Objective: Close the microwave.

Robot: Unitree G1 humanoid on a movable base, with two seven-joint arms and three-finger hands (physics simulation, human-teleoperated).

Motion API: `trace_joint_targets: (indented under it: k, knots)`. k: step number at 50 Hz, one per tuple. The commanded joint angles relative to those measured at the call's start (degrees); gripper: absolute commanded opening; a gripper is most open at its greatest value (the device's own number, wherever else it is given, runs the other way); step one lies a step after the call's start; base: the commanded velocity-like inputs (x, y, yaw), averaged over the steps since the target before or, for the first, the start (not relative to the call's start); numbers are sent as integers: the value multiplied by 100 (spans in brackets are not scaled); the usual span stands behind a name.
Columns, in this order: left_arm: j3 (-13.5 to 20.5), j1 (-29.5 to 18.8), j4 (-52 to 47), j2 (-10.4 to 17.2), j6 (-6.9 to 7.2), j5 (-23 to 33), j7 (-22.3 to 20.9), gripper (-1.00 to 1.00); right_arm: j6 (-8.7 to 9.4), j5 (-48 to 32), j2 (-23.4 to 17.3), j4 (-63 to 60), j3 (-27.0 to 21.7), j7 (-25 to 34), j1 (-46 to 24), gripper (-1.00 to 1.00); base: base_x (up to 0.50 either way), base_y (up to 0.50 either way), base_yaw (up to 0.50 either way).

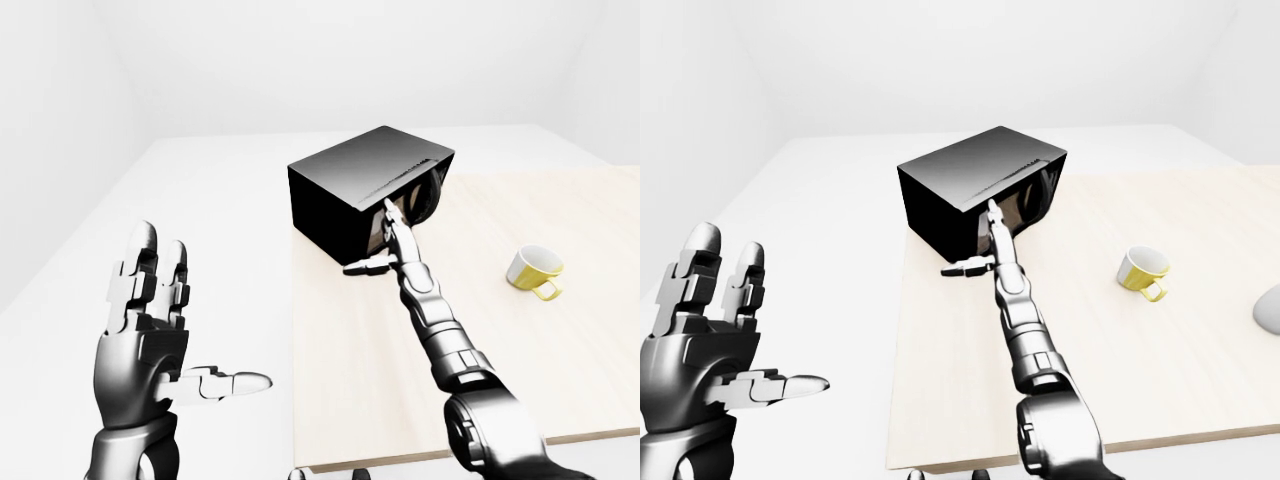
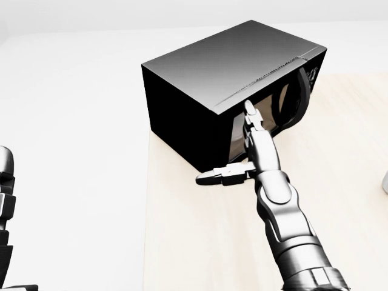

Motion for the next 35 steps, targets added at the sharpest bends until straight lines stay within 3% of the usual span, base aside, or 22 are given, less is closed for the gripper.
trace_joint_targets:
  k: [1,11,25,29,30,31,32,33,34,35]
  knots:
    - [-10,14,-20,-11,0,13,-14,100,0,115,-82,1438,-61,77,-1183,100,0,0,0]
    - [49,-29,-25,0,0,-50,-21,100,0,258,-89,2566,-244,185,-1852,100,1,0,0]
    - [59,-46,-20,-11,0,-42,-37,100,0,83,-125,2602,-197,70,-1800,100,1,0,0]
    - [43,-53,8,-4,0,-18,-28,100,0,-95,-178,1665,-57,-170,-1403,100,1,0,0]
    - [46,-59,12,-2,0,-22,-24,100,0,-216,-168,347,77,-224,-870,100,1,0,0]
    - [35,-59,22,-2,0,-10,-20,100,221,-263,-134,-849,134,-176,-390,100,0,0,0]
    - [23,-52,24,-3,0,0,-15,100,772,-311,-101,-1810,156,-136,-8,100,0,0,0]
    - [7,-42,22,-3,0,12,-13,100,1000,-385,-68,-2638,184,-91,335,100,0,0,0]
    - [-1,-52,49,1,0,20,-6,100,1000,-492,-14,-4122,242,-32,1016,100,0,0,0]
    - [-2,-58,58,6,0,19,1,100,1000,-527,29,-4455,232,15,1172,100,0,0,0]
